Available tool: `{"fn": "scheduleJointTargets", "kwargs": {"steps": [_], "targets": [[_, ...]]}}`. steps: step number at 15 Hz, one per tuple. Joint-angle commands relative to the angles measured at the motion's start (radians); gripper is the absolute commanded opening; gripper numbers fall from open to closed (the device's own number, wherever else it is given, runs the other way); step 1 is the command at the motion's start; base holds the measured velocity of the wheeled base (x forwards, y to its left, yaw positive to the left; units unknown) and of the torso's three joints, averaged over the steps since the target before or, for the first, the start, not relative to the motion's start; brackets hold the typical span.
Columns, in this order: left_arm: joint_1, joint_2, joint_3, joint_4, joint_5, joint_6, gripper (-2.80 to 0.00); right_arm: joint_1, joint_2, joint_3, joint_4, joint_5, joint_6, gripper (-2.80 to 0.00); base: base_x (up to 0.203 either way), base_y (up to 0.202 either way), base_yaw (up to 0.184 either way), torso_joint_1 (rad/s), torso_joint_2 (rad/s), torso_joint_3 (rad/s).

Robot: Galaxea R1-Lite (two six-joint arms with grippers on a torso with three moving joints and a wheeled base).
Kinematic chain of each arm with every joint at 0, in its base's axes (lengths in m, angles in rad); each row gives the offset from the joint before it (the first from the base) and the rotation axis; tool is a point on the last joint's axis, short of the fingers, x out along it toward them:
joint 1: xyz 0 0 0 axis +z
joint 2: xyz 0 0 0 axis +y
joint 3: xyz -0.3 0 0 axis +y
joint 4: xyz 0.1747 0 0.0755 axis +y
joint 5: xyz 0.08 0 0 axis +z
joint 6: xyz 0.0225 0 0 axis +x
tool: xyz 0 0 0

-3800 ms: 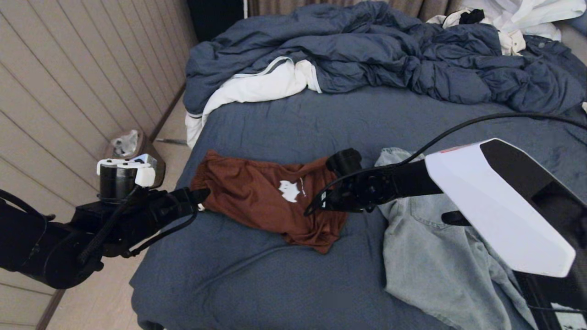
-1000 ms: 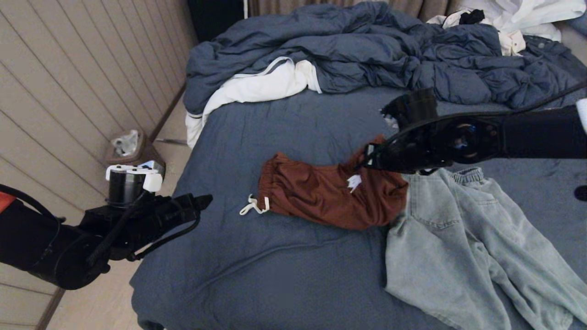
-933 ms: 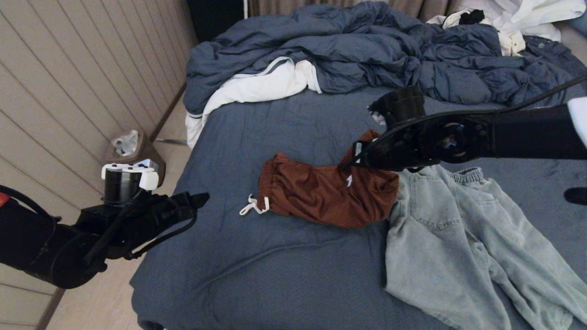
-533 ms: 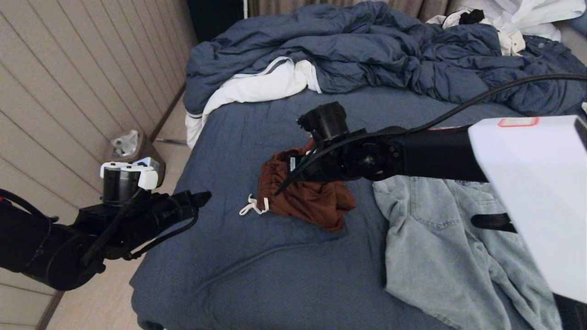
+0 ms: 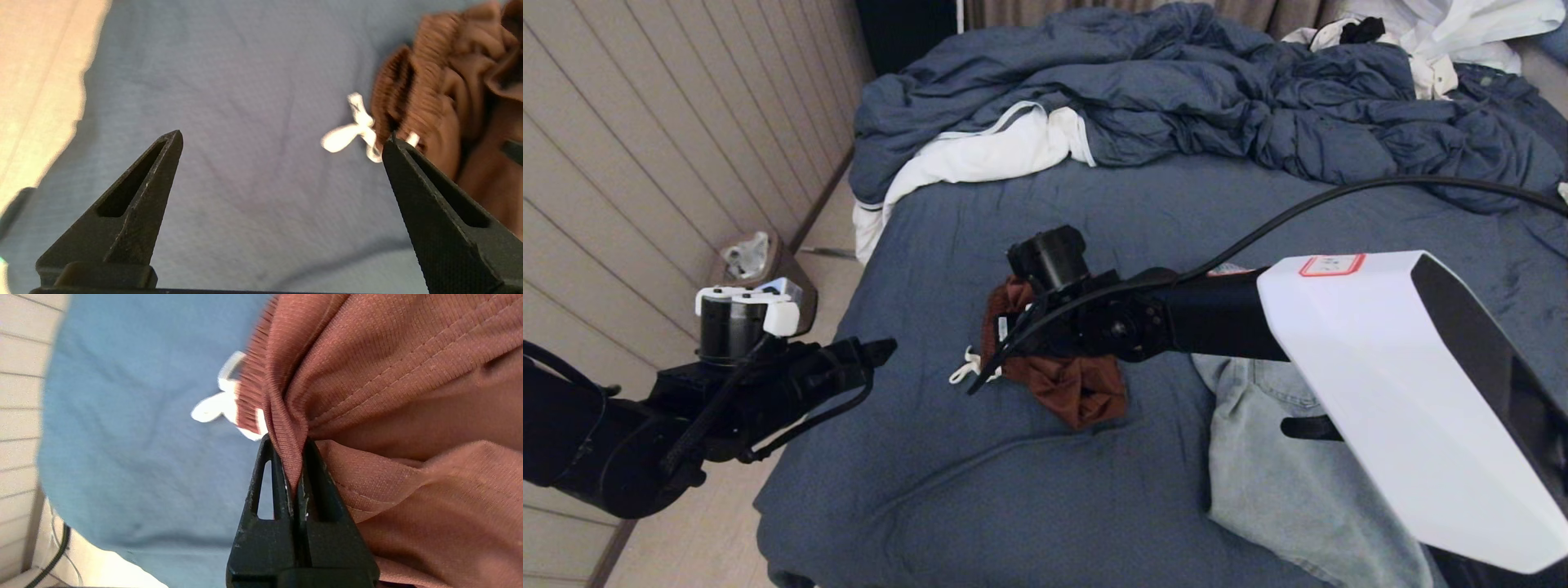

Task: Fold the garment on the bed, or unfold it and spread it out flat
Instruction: Fold the brown shorts

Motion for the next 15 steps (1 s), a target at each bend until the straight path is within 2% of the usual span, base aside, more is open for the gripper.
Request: {"fn": "scheduleJointTargets", "kwargs": {"steps": [1, 2, 11, 12, 15], "targets": [[-0.001, 0.004, -0.001, -0.004, 0.001, -0.003, 0.0, -0.001, 0.006, 0.0, -0.02, -0.016, 0.004, -2.8, 0.0, 0.0, 0.0, 0.0, 0.0, 0.0], [-0.001, 0.006, -0.001, -0.004, 0.001, -0.003, 0.0, -0.001, 0.005, 0.0, -0.036, -0.041, 0.001, 0.0, 0.0, 0.0, 0.0, 0.0, 0.0, 0.0], [-0.001, 0.009, -0.001, -0.004, -0.008, -0.003, 0.0, -0.016, -0.095, 0.031, -0.051, -0.076, 0.012, 0.0, 0.0, 0.0, 0.0, 0.0, 0.0, 0.0], [-0.001, 0.004, 0.0, -0.004, -0.008, -0.004, 0.0, -0.024, -0.115, 0.059, -0.05, -0.103, 0.012, -2.8, 0.0, 0.0, 0.0, 0.0, 0.0, 0.0], [-0.001, 0.0, 0.002, -0.004, -0.008, -0.004, 0.0, -0.084, -0.186, 0.174, -0.052, -0.18, 0.002, -2.8, 0.0, 0.0, 0.0, 0.0, 0.0, 0.0]]}}
